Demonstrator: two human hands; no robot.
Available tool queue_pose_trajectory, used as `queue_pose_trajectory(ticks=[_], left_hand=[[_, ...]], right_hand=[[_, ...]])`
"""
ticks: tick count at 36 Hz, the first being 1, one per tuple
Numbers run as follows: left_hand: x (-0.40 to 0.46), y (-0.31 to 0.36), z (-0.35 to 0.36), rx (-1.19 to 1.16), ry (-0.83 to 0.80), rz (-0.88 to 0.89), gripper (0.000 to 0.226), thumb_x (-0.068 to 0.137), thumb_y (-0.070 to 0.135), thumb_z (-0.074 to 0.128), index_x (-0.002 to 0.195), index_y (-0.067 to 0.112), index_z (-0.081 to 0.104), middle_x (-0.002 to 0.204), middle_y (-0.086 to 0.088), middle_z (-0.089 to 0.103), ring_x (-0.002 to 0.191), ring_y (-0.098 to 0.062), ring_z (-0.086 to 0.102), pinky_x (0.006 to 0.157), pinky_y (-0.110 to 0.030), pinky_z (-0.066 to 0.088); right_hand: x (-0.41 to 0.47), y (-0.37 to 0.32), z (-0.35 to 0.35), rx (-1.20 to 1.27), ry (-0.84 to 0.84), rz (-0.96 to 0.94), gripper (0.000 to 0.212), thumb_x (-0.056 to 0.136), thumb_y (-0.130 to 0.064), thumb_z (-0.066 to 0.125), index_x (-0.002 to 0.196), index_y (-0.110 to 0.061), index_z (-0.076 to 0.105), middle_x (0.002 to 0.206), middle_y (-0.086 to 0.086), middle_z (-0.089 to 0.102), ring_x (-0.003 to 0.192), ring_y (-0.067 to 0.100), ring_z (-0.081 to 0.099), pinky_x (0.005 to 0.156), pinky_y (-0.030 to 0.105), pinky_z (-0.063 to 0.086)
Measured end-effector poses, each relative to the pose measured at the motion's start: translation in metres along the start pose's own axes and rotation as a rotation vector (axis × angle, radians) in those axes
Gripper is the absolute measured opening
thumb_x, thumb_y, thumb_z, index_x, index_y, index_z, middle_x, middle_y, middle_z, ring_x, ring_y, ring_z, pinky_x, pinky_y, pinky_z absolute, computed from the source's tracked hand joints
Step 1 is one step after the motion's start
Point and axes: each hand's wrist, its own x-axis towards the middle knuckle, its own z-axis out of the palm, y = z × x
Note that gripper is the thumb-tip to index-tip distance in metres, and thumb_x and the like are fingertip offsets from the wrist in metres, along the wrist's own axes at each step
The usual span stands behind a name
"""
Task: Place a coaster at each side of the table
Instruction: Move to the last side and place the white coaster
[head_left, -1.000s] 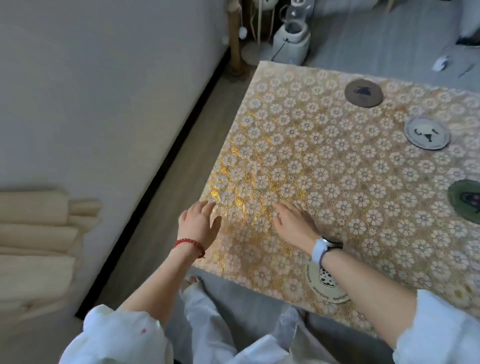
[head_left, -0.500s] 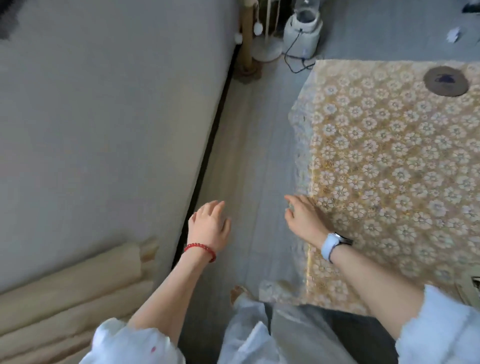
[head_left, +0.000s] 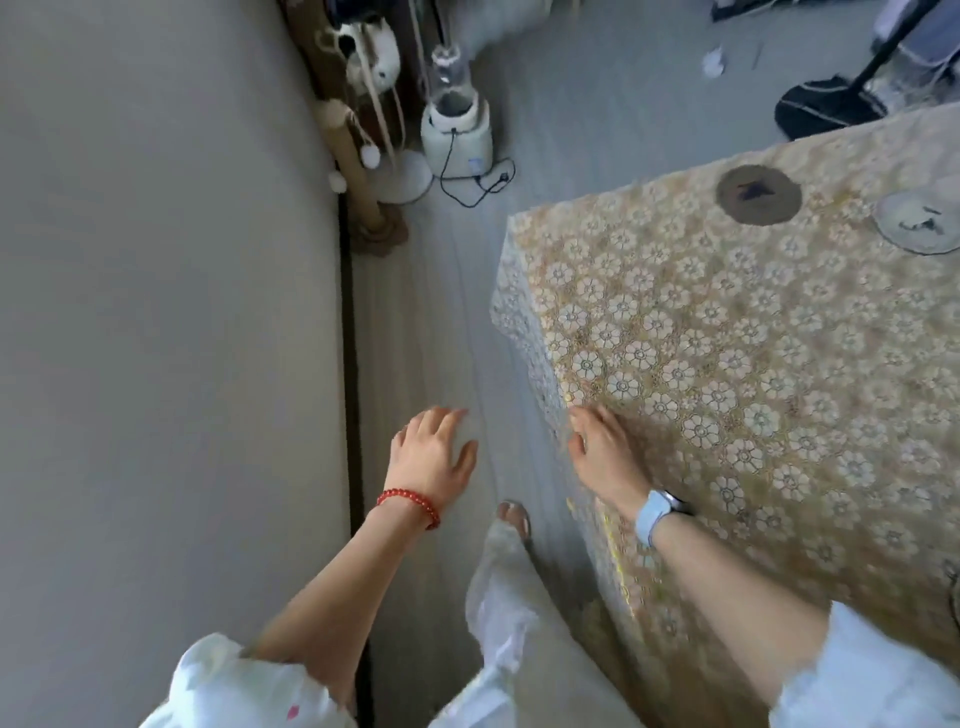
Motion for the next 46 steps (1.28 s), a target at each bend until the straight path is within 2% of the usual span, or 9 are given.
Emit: queue_pose_trajectory(ticks=[12,15,18,23,29,33,37,42,46], left_hand=[[0.218,0.129,-0.023,0.155,-0.215,0.396,0.045,0.09,0.032,0.044,0.133,0.02,0.037,0.142,-0.007,0.039,0.129,-0.028,0.036,0.106,-0.048,0.028],[0.259,0.176,-0.008,0.21,-0.276,0.543,0.046,0.09,0.032,0.043,0.134,0.021,0.035,0.144,-0.007,0.036,0.132,-0.027,0.032,0.109,-0.046,0.025],[0.302,0.223,0.009,0.24,-0.342,0.667,0.047,0.09,0.031,0.044,0.135,0.021,0.034,0.145,-0.007,0.035,0.133,-0.026,0.029,0.109,-0.046,0.024],[0.377,0.304,0.049,0.349,-0.427,0.858,0.05,0.09,0.032,0.042,0.137,0.019,0.03,0.147,-0.009,0.032,0.134,-0.028,0.027,0.109,-0.046,0.024],[0.452,0.398,0.11,0.51,-0.464,1.089,0.036,0.091,0.022,0.033,0.125,0.014,0.042,0.135,-0.012,0.046,0.123,-0.033,0.041,0.102,-0.05,0.036],[0.487,0.432,0.144,0.463,-0.509,1.13,0.05,0.092,0.034,0.035,0.139,0.021,0.023,0.152,-0.01,0.021,0.139,-0.029,0.018,0.111,-0.052,0.021],[0.504,0.449,0.169,0.507,-0.577,1.139,0.059,0.092,0.046,0.031,0.142,0.033,0.004,0.156,-0.004,-0.006,0.142,-0.026,-0.01,0.112,-0.056,-0.003],[0.504,0.442,0.181,0.458,-0.504,1.183,0.059,0.09,0.053,0.028,0.14,0.041,0.0,0.156,-0.001,-0.005,0.142,-0.03,-0.01,0.111,-0.059,-0.002],[0.502,0.443,0.18,0.439,-0.503,1.177,0.057,0.089,0.052,0.029,0.139,0.041,0.004,0.156,-0.001,-0.003,0.142,-0.032,-0.008,0.111,-0.06,-0.001]], right_hand=[[0.09,0.049,-0.102,0.104,0.235,0.306,0.017,0.087,-0.011,0.041,0.098,-0.017,0.052,0.105,0.005,0.054,0.109,0.027,0.049,0.082,0.035,0.043],[0.102,0.077,-0.127,0.142,0.319,0.416,0.028,0.088,-0.013,0.039,0.114,-0.012,0.051,0.114,0.01,0.056,0.108,0.028,0.051,0.085,0.039,0.045],[0.117,0.107,-0.152,0.168,0.447,0.503,0.029,0.088,-0.012,0.041,0.114,-0.007,0.052,0.107,0.012,0.06,0.081,0.017,0.056,0.075,0.034,0.047],[0.155,0.168,-0.194,0.256,0.623,0.695,0.017,0.086,-0.005,0.038,0.088,-0.003,0.055,0.084,0.014,0.057,0.079,0.024,0.053,0.07,0.038,0.047],[0.213,0.244,-0.241,0.397,0.705,0.954,0.041,0.09,-0.011,0.038,0.13,-0.002,0.04,0.124,0.023,0.051,0.113,0.033,0.048,0.095,0.038,0.041],[0.247,0.287,-0.265,0.441,0.782,1.007,0.038,0.089,-0.011,0.037,0.125,-0.001,0.041,0.112,0.022,0.058,0.096,0.031,0.055,0.088,0.049,0.048],[0.271,0.316,-0.278,0.475,0.842,1.095,0.055,0.089,-0.026,0.047,0.136,-0.006,0.027,0.13,0.021,0.045,0.117,0.037,0.042,0.099,0.052,0.038],[0.292,0.329,-0.28,0.331,0.721,1.33,0.073,0.083,-0.047,0.053,0.132,-0.001,0.025,0.133,0.024,0.033,0.121,0.036,0.031,0.098,0.045,0.033],[0.292,0.328,-0.287,0.461,0.839,1.38,0.062,0.083,-0.027,0.058,0.129,0.002,0.027,0.128,0.021,0.036,0.119,0.035,0.034,0.098,0.045,0.036]])
